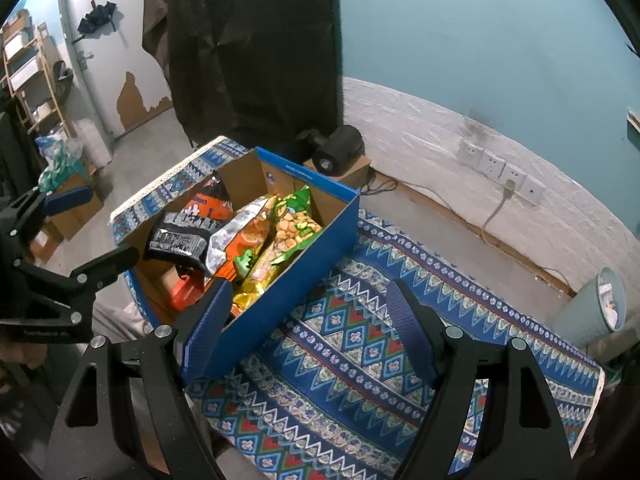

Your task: Organize snacks

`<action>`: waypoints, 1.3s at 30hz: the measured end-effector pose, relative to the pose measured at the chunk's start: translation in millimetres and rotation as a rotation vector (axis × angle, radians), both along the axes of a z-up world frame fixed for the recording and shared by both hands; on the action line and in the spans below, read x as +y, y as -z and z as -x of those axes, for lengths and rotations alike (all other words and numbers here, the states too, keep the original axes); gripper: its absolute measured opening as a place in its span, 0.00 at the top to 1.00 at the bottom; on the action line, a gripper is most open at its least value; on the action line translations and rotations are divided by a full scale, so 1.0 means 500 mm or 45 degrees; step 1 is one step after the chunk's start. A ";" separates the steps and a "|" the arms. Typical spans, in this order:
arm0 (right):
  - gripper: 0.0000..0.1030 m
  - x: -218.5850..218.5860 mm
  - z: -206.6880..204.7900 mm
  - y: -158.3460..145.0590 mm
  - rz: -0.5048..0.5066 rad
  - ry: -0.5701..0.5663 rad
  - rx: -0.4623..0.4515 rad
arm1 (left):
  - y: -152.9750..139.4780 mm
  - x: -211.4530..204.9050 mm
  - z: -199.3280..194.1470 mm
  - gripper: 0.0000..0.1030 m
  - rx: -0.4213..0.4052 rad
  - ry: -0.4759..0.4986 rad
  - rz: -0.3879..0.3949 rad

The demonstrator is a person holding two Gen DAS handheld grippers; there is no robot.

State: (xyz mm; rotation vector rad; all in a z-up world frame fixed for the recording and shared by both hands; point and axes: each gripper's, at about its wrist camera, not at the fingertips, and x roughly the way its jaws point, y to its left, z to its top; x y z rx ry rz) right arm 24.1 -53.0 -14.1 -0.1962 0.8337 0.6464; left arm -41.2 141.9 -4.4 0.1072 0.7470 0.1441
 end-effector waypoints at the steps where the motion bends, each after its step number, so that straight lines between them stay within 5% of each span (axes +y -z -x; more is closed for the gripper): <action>1: 0.24 -0.001 0.000 0.000 0.000 0.002 0.001 | -0.001 -0.002 0.000 0.02 -0.004 0.002 -0.004; 39: 0.24 -0.009 0.000 -0.007 0.001 0.010 -0.005 | -0.006 -0.017 0.000 0.02 0.001 0.004 0.010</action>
